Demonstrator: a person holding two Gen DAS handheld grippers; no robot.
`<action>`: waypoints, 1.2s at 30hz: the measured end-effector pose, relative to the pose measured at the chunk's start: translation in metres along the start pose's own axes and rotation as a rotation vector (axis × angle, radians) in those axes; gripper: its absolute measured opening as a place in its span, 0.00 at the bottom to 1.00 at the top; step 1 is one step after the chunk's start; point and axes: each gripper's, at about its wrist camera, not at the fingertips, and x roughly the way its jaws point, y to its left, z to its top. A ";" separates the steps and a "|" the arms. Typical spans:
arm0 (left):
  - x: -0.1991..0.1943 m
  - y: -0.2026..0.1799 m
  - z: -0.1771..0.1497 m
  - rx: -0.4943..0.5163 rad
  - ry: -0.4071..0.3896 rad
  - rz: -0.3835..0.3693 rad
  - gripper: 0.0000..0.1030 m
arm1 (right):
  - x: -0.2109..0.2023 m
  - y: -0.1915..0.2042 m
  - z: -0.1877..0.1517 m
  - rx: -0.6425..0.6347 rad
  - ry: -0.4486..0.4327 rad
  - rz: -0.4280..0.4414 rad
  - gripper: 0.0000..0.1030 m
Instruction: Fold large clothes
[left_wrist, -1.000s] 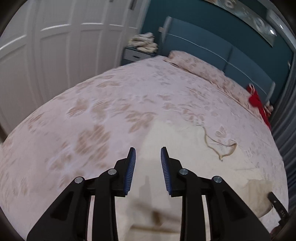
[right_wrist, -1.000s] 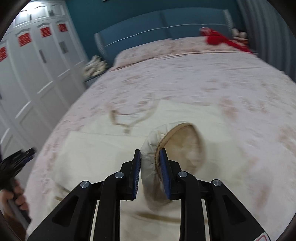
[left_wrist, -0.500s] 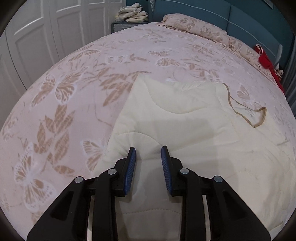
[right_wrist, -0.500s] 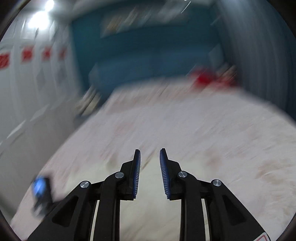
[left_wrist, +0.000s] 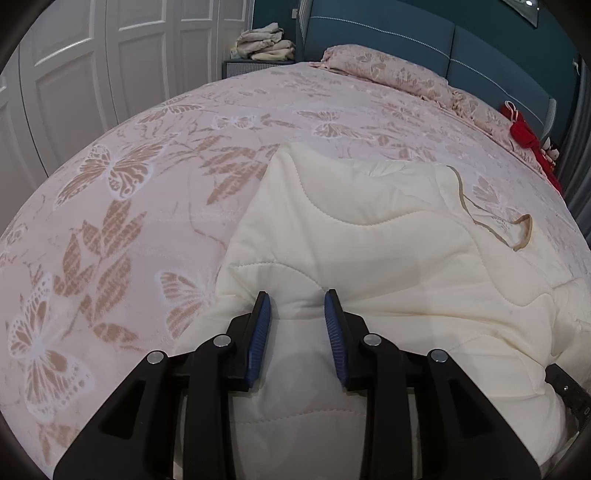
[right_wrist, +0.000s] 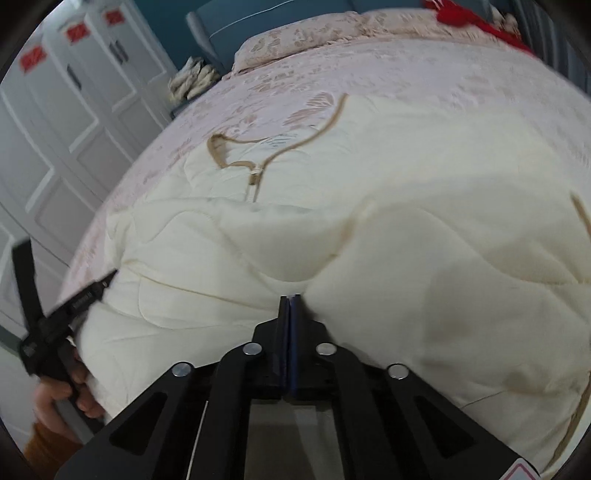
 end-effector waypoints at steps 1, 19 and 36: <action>0.000 0.001 0.000 -0.004 -0.003 -0.005 0.30 | 0.001 -0.005 -0.001 0.019 -0.005 0.022 0.00; -0.061 0.018 0.036 0.044 -0.059 0.005 0.51 | -0.081 0.015 0.004 -0.165 -0.159 -0.312 0.19; 0.082 0.003 0.095 -0.087 0.133 -0.004 0.63 | 0.133 0.112 0.142 -0.068 0.063 0.078 0.49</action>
